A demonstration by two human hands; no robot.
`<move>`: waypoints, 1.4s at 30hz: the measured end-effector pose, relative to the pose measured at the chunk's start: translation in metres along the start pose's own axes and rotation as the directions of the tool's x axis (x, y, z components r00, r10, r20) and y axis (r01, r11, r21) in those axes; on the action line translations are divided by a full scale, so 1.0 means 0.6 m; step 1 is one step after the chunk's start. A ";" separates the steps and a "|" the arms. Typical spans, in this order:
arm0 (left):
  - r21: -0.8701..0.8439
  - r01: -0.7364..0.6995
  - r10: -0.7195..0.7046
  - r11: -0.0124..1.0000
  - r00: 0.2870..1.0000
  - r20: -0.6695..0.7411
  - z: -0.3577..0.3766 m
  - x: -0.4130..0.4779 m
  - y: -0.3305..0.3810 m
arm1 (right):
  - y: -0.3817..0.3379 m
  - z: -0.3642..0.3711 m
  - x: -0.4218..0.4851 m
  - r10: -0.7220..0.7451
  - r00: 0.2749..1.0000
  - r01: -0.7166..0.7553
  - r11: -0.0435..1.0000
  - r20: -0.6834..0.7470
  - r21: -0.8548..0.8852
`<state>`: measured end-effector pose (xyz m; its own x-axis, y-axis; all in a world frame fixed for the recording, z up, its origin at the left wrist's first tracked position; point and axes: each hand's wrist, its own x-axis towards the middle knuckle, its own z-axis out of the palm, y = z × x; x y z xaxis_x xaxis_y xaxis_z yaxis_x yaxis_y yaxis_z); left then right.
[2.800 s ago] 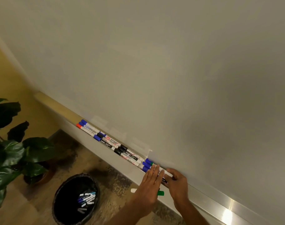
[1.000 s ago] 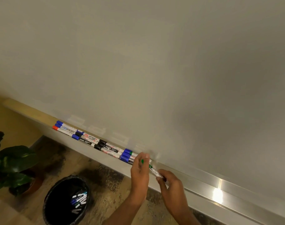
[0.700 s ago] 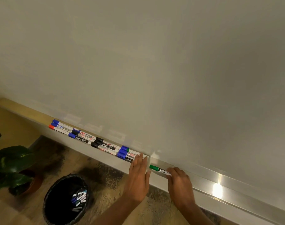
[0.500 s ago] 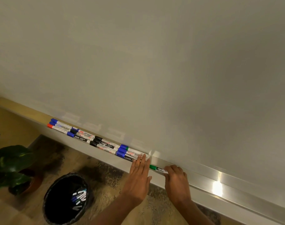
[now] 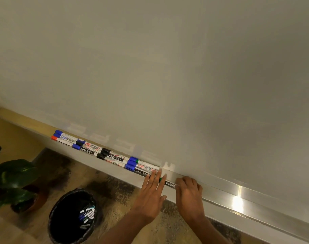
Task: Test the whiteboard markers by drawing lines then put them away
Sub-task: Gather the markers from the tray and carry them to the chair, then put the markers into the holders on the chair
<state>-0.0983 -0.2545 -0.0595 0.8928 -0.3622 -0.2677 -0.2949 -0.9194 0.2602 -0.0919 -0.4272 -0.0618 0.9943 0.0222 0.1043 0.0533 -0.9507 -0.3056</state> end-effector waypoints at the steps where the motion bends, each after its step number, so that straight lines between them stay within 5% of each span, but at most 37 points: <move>1: 0.003 0.004 -0.004 1.000 0.999 -0.039 -0.004 -0.001 0.004 | 0.002 -0.006 -0.003 -0.007 1.000 0.008 1.000 -0.027 0.022; 11: -0.128 0.126 -0.145 0.984 0.978 -0.147 -0.061 -0.035 0.105 | 0.042 -0.109 -0.052 -0.115 0.990 0.117 0.993 -0.084 0.027; 21: -0.100 0.127 -0.151 0.987 0.947 -0.283 -0.132 -0.095 0.244 | 0.080 -0.257 -0.126 -0.060 0.987 0.055 0.998 -0.150 -0.035; 42: 0.038 -0.314 0.302 0.949 0.862 -0.407 -0.167 -0.245 0.363 | 0.045 -0.407 -0.397 0.250 0.880 -0.307 0.948 -0.404 -0.082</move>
<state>-0.2598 -0.3863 0.1293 0.8194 -0.5273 0.2249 -0.5730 -0.7646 0.2952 -0.3498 -0.5336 0.1363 0.8511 -0.3433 0.3972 -0.2624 -0.9335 -0.2444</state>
